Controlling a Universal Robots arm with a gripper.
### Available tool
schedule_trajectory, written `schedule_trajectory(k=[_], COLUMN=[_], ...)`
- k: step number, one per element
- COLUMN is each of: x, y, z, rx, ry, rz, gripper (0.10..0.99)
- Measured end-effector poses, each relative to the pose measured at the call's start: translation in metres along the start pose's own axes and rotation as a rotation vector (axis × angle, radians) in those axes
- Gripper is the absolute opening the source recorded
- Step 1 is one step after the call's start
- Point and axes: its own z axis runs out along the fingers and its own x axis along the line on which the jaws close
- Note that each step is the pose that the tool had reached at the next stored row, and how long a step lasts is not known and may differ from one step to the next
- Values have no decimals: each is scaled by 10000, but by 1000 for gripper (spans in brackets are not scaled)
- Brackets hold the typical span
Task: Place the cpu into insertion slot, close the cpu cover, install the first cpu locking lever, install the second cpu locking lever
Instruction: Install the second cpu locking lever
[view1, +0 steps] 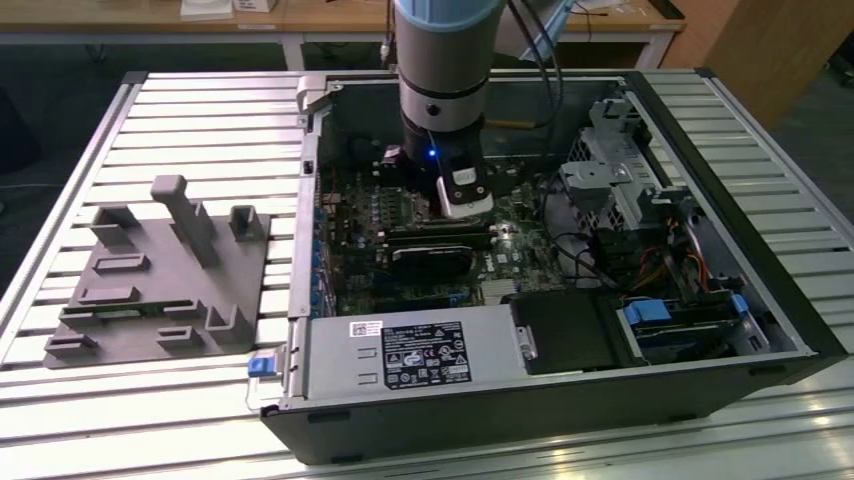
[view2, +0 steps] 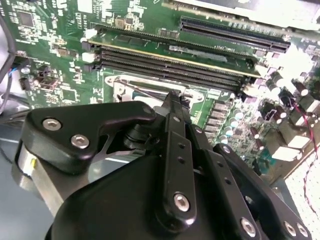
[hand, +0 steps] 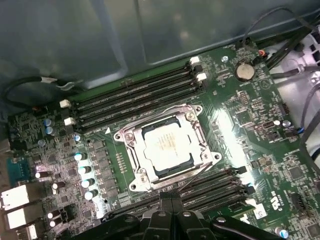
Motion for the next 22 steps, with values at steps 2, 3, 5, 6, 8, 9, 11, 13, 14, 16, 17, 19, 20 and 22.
schedule_trajectory(k=[2, 3, 5, 6, 8, 9, 11, 13, 14, 16, 17, 19, 20, 22], x=[13, 21, 40, 49, 63, 70, 84, 99, 105, 117, 122, 126, 127, 128], y=[-17, -25, -44, -52, -68, -76, -91, -105, -111, -124, -130, -139, -142, -148], z=[33, 47, 74, 86, 112, 125, 150, 176, 188, 211, 223, 252, 268, 291], rx=[-20, -34, -90, -119, -166, -188, -238, -301, -329, -379, -404, -445, -461, -501], ry=[21, 33, 67, 83, 111, 124, 152, 181, 192, 215, 226, 243, 248, 263], rz=[-63, -93, -162, -192, -244, -267, -314, -347, -357, -375, -382, -391, -394, -396], gripper=[106, 106, 106, 106, 106, 106, 106, 106, 106, 106, 106, 106, 106, 106])
